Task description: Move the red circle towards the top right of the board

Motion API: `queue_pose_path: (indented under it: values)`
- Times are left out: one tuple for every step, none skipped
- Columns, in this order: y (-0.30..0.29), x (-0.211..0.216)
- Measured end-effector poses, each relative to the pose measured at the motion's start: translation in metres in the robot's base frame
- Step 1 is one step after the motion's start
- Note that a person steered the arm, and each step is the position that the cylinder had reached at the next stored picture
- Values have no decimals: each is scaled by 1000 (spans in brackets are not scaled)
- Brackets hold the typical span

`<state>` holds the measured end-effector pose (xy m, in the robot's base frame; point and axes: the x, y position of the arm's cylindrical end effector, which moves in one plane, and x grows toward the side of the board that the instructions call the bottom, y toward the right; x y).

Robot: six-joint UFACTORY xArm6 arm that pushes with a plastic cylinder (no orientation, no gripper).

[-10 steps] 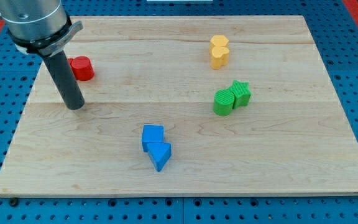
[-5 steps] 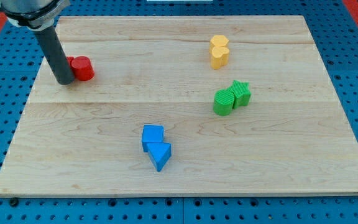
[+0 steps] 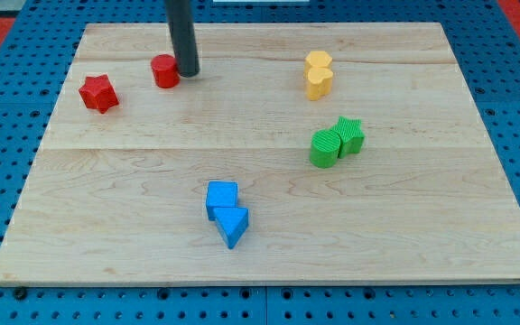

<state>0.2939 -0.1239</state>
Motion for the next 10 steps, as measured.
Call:
queue_pose_path:
  values:
    - [-7, 35]
    - [-11, 46]
    - [-34, 12]
    - [-27, -5]
    - [-92, -21]
    - [-76, -12]
    - [-169, -37]
    - [-180, -39]
    - [-170, -65]
    - [-129, -77]
